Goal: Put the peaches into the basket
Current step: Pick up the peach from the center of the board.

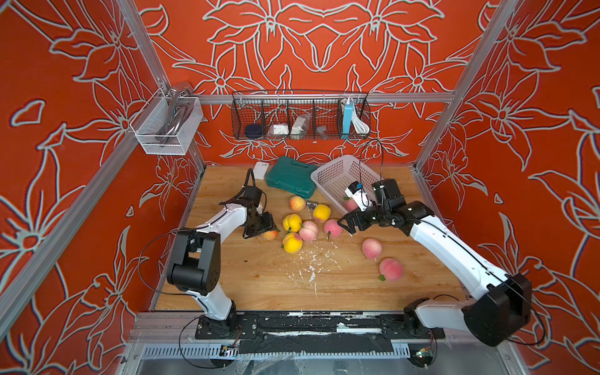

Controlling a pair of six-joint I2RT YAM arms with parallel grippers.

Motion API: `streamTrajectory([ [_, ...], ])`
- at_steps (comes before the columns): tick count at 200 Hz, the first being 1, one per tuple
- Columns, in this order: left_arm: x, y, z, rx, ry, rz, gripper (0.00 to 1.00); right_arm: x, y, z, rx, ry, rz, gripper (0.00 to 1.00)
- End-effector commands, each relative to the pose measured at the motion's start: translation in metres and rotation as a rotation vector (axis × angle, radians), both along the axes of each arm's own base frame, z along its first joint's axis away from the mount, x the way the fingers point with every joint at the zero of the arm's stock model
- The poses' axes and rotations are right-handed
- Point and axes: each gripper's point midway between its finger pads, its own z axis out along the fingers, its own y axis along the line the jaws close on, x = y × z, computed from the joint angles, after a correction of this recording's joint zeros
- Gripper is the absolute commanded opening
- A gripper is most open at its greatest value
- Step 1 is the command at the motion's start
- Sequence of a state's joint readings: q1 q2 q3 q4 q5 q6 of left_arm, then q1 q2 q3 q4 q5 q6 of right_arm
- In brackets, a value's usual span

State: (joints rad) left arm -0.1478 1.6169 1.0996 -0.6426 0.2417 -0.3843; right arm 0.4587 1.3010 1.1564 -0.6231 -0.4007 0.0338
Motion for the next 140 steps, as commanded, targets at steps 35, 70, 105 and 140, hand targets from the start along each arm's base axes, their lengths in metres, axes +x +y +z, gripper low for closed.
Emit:
streamTrajectory([
  [35, -0.022, -0.039, 0.076, -0.171, -0.112, -0.072, 0.64, -0.003, 0.004, 0.023, 0.078, -0.031, -0.018, 0.99],
  [70, -0.030, -0.067, 0.110, -0.314, -0.158, -0.121, 0.64, -0.010, 0.020, 0.041, 0.181, -0.062, 0.041, 0.99],
  [105, -0.034, -0.098, 0.149, -0.477, -0.203, -0.183, 0.64, -0.021, 0.041, 0.060, 0.323, -0.089, 0.135, 0.99],
  [140, -0.032, -0.118, 0.167, -0.605, -0.208, -0.212, 0.64, -0.039, 0.055, 0.078, 0.358, -0.178, 0.237, 0.99],
])
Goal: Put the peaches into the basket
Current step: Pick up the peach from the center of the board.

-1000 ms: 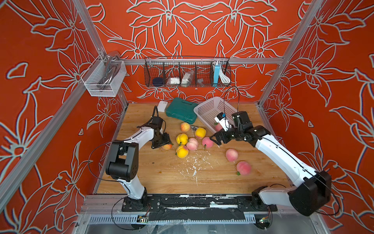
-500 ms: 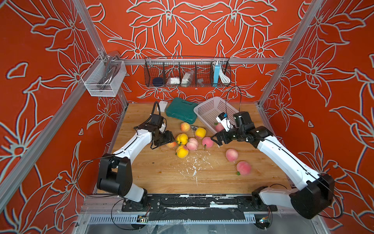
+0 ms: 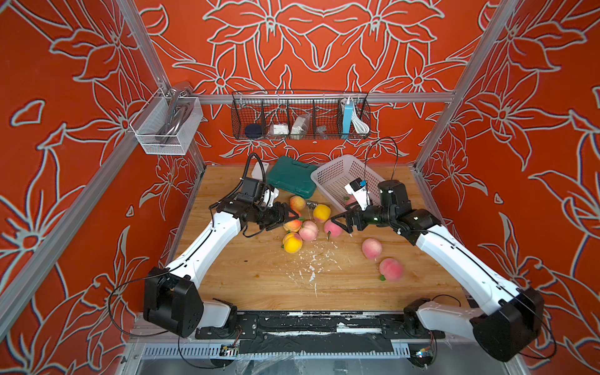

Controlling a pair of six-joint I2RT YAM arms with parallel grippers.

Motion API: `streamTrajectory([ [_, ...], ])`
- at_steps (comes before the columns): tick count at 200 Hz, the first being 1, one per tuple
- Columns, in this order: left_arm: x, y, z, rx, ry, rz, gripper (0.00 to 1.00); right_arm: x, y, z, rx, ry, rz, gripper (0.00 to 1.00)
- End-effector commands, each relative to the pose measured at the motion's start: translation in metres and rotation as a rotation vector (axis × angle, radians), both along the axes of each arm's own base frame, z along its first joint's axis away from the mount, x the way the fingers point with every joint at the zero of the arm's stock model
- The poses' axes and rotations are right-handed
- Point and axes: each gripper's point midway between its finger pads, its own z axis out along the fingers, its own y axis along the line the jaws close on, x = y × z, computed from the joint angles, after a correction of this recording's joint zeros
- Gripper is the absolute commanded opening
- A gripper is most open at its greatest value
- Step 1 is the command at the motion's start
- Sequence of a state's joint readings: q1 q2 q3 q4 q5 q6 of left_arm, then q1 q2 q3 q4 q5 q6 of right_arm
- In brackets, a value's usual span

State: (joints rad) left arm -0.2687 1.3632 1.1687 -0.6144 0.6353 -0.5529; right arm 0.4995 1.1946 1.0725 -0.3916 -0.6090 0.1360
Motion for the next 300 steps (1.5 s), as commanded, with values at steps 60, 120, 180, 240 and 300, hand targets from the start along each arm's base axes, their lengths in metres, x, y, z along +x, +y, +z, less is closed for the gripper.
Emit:
streamTrajectory([
  [60, -0.001, -0.046, 0.036, -0.270, 0.002, -0.111, 0.64, -0.026, 0.030, 0.024, 0.004, -0.219, 0.162, 0.99],
  [120, -0.005, -0.057, 0.037, -0.277, 0.009, -0.143, 0.65, -0.011, 0.046, 0.019, -0.017, -0.227, 0.169, 0.99],
  [180, -0.010, -0.067, 0.036, -0.272, 0.013, -0.163, 0.65, -0.003, 0.055, 0.016, -0.005, -0.238, 0.167, 0.99],
  [240, -0.013, -0.075, 0.035, -0.276, 0.017, -0.178, 0.65, 0.000, 0.063, 0.012, 0.013, -0.226, 0.189, 0.99],
  [300, -0.015, -0.085, 0.035, -0.287, 0.021, -0.191, 0.65, -0.004, 0.068, 0.006, 0.023, -0.213, 0.218, 0.96],
])
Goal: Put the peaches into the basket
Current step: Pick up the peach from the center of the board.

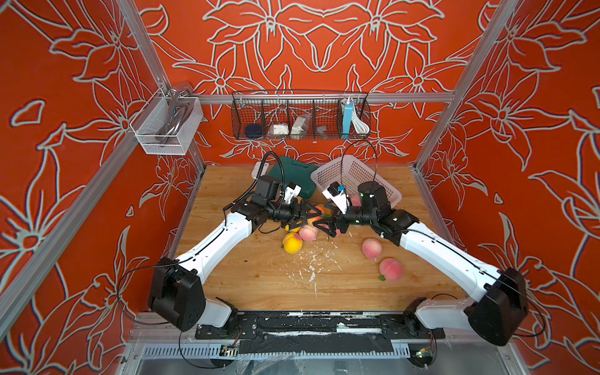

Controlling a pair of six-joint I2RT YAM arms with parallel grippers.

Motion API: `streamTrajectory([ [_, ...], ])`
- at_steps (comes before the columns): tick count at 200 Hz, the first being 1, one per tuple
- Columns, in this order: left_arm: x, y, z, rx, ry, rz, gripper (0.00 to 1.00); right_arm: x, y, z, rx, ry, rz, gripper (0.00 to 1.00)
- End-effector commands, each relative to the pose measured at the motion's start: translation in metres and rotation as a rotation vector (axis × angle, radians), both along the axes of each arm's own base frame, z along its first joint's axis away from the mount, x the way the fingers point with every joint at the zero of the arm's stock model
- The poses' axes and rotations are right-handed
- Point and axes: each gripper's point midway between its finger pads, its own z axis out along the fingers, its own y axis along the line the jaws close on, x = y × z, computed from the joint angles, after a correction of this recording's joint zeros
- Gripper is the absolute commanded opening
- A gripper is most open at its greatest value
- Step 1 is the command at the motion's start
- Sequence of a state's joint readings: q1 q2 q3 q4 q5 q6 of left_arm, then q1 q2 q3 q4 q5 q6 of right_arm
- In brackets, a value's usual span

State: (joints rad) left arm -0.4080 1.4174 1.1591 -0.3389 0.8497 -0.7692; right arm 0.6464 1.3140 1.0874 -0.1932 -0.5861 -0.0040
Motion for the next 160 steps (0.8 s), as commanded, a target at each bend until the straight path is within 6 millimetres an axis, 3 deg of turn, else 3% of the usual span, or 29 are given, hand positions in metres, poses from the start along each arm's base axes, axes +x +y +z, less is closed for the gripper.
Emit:
streamTrajectory([
  [1, 0.000, -0.008, 0.001, -0.017, -0.007, -0.016, 0.65, -0.002, 0.008, 0.006, 0.026, -0.007, 0.032, 0.96],
  [54, 0.000, -0.012, 0.003, -0.022, -0.012, -0.022, 0.65, -0.002, 0.010, 0.000, 0.012, 0.001, 0.040, 0.89],
  [125, 0.000, -0.013, 0.003, -0.028, -0.015, -0.024, 0.65, -0.002, 0.010, -0.006, -0.002, 0.012, 0.047, 0.60],
  [160, 0.000, -0.012, 0.002, -0.025, -0.023, -0.026, 0.73, 0.000, 0.011, -0.007, -0.006, 0.018, 0.039, 0.58],
])
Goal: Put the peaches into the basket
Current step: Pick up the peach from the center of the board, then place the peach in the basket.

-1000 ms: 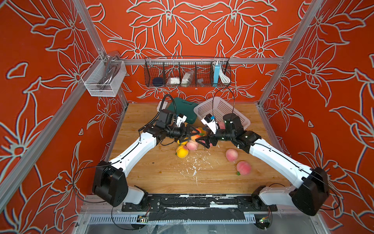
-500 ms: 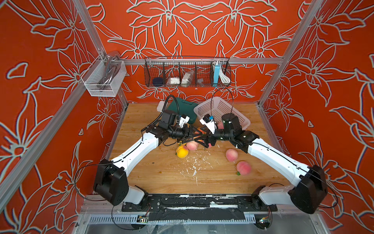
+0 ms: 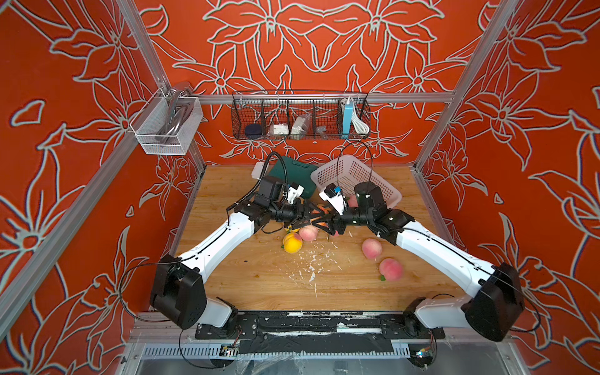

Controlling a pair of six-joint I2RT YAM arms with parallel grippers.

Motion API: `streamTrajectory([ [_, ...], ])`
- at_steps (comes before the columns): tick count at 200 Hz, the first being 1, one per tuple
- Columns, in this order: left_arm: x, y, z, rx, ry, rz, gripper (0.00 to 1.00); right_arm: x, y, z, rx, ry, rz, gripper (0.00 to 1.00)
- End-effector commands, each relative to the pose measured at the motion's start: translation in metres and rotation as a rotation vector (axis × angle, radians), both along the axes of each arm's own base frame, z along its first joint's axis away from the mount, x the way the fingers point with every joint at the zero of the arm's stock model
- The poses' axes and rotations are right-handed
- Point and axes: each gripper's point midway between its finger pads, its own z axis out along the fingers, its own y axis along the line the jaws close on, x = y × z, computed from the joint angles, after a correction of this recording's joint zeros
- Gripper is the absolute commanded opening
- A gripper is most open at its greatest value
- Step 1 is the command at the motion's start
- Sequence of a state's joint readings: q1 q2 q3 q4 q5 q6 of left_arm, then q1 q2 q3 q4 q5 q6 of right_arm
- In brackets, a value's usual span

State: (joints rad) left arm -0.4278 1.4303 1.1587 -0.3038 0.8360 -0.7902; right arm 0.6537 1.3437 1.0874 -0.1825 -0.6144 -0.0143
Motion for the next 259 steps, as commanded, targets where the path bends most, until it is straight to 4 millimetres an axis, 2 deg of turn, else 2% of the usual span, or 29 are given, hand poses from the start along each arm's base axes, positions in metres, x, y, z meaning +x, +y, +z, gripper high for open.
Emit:
streamTrajectory([
  [1, -0.001, -0.005, 0.003, -0.021, -0.019, -0.025, 0.73, 0.002, 0.004, 0.001, -0.004, 0.004, 0.003, 0.58],
  [25, 0.002, 0.003, -0.002, 0.018, -0.028, 0.004, 0.77, 0.007, 0.000, -0.002, -0.027, 0.005, -0.031, 0.57],
  [55, 0.012, 0.036, -0.011, 0.110, -0.057, 0.111, 0.87, 0.015, -0.015, -0.011, -0.082, 0.023, -0.094, 0.59],
  [70, 0.016, 0.053, -0.016, 0.143, -0.066, 0.152, 0.89, 0.020, -0.025, -0.013, -0.095, 0.032, -0.131, 0.60],
  [118, 0.020, 0.084, -0.025, 0.254, -0.096, 0.198, 0.89, 0.054, -0.068, -0.017, -0.128, 0.064, -0.301, 0.62],
  [146, 0.022, 0.100, -0.031, 0.369, -0.153, 0.210, 0.90, 0.079, -0.104, -0.028, -0.196, 0.109, -0.449, 0.61],
  [172, 0.023, 0.107, -0.038, 0.438, -0.174, 0.198, 0.90, 0.099, -0.134, -0.039, -0.251, 0.144, -0.574, 0.60],
  [259, 0.018, 0.118, -0.059, 0.529, -0.193, 0.174, 0.89, 0.164, -0.190, -0.055, -0.322, 0.156, -0.782, 0.60],
])
